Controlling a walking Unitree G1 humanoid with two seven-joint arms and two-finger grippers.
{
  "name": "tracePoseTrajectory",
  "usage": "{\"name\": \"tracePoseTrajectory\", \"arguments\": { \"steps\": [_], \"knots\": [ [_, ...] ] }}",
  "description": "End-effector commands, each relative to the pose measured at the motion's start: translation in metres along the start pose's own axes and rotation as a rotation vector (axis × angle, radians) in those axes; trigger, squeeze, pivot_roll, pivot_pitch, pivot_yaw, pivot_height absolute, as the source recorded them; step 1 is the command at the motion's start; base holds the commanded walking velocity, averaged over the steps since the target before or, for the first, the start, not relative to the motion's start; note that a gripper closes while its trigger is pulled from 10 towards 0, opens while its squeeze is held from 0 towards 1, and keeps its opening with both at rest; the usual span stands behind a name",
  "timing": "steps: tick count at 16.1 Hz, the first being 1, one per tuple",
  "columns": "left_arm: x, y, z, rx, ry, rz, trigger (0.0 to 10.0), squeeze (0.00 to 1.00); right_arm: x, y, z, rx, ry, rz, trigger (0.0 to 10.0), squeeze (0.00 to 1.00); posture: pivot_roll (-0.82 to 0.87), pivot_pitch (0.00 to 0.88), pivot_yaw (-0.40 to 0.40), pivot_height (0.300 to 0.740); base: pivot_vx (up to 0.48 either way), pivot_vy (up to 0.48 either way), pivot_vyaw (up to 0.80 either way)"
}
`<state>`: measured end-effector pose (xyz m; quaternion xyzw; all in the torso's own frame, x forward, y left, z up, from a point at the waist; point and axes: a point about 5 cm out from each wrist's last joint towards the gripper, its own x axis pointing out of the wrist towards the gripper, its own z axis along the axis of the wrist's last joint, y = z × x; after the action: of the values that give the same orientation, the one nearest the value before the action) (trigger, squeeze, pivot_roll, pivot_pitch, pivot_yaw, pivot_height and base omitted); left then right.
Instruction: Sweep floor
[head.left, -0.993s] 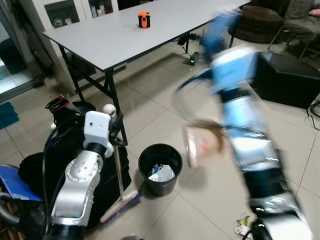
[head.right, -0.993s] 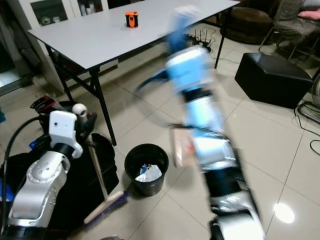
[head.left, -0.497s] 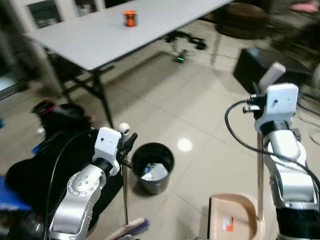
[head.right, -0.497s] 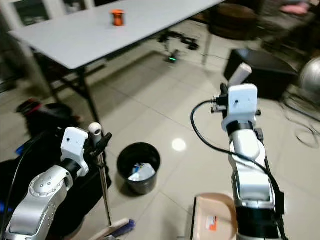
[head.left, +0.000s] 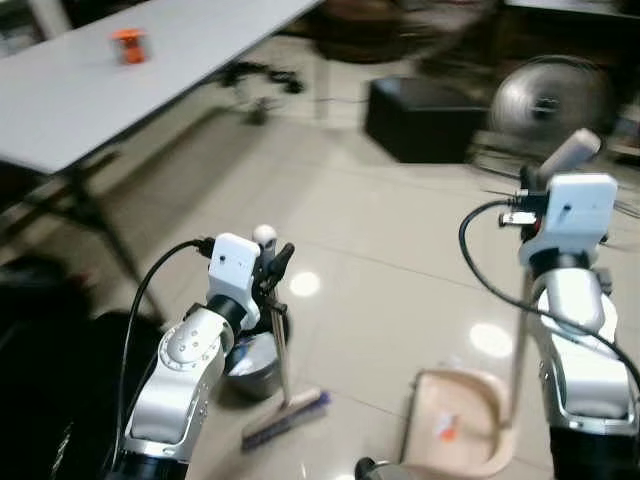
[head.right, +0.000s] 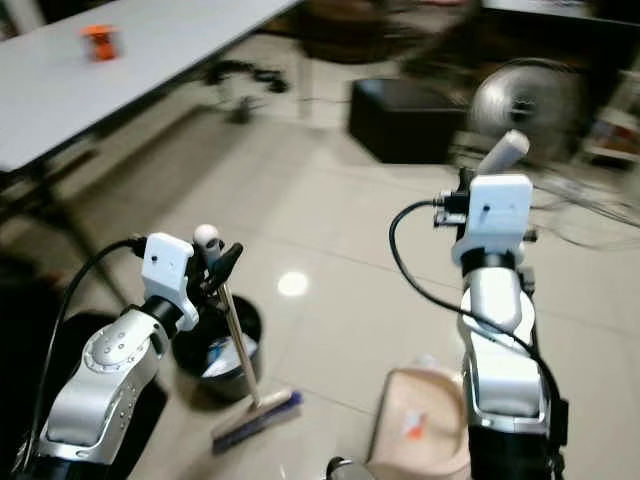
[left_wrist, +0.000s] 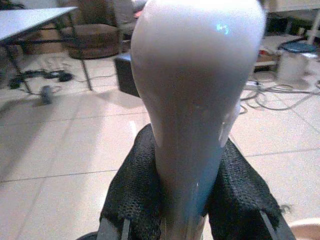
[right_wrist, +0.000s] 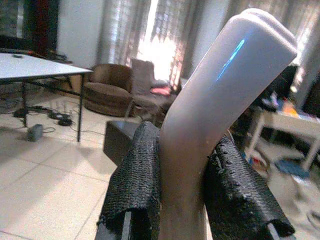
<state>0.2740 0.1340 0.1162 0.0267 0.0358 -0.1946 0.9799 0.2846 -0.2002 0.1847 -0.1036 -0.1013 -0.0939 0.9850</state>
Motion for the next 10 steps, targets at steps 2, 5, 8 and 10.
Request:
{"name": "tracePoseTrajectory", "arguments": {
  "steps": [2,5,8,10],
  "knots": [
    [0.006,-0.001,0.005,-0.002,-0.024,0.013,10.0,0.0,0.002,0.01,0.007,0.047,-0.018,0.029,10.0,0.0,-0.09,0.0,-0.023,0.74,0.0,0.0,-0.8],
    [0.009,-0.009,0.011,-0.022,-0.048,0.004,10.0,0.0,0.004,0.018,0.012,0.072,-0.025,0.076,10.0,0.0,-0.09,0.004,-0.027,0.74,0.0,0.0,-0.8],
    [0.002,-0.009,0.006,0.005,-0.038,0.066,10.0,0.0,-0.005,0.014,0.01,0.056,-0.019,0.065,10.0,0.0,-0.11,0.012,0.014,0.74,0.0,0.0,-0.8],
    [0.004,-0.01,0.01,0.019,-0.057,0.077,10.0,0.0,-0.008,0.01,0.008,0.06,-0.006,0.038,10.0,0.0,-0.1,0.018,0.014,0.74,0.0,0.0,-0.8]
  ]
}}
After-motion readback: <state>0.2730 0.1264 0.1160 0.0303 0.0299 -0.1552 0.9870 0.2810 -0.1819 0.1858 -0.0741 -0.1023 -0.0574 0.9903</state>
